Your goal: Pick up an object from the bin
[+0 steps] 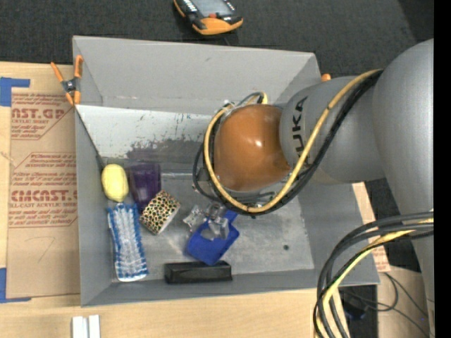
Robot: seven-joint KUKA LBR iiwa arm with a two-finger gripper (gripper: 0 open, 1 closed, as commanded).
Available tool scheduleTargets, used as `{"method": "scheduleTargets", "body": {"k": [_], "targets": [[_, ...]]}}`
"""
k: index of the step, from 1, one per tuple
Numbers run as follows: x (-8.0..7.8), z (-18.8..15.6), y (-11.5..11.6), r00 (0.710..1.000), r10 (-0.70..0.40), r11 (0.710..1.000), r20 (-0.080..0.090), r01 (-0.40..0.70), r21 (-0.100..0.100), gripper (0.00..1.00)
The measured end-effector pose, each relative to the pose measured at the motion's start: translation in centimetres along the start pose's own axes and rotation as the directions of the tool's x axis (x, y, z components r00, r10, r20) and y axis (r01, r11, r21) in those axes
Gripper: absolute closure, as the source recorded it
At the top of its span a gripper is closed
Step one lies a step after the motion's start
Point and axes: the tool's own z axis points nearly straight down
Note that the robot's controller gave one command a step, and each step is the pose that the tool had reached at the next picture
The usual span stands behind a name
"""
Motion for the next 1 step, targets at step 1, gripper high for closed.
{"method": "scheduleTargets", "body": {"k": [1], "targets": [[0.66,-4.86,1.53,1.0,-0.018,1.0,0.001,0.018,-0.003,1.0]]}}
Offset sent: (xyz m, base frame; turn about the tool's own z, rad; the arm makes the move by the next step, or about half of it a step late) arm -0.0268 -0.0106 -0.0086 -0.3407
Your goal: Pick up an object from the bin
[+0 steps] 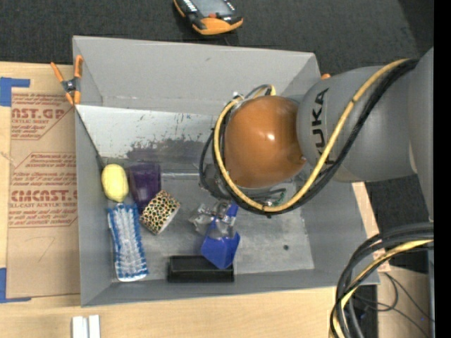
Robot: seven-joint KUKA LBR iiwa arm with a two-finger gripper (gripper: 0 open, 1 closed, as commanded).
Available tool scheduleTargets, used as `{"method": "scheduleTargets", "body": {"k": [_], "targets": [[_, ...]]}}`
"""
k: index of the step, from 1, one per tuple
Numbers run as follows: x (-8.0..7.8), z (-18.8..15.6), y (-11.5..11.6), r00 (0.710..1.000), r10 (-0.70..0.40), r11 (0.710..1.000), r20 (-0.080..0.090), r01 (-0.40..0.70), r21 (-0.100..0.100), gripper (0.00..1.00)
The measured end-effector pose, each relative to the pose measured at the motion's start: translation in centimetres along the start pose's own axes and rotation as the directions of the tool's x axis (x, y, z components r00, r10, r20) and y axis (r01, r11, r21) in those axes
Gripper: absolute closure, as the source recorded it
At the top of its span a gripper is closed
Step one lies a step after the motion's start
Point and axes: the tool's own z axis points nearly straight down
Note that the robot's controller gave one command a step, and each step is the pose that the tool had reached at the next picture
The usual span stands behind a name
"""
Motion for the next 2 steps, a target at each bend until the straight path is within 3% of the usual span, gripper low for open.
{"method": "scheduleTargets", "body": {"k": [1,2], "targets": [[0.1,0.7,0.0,0.999,-0.042,0.999,0.0,0.042,0.0,1.0],[-3.0,-6.8,-0.3,0.98,-0.199,0.98,0.0,0.199,-0.005,1.0]]}}
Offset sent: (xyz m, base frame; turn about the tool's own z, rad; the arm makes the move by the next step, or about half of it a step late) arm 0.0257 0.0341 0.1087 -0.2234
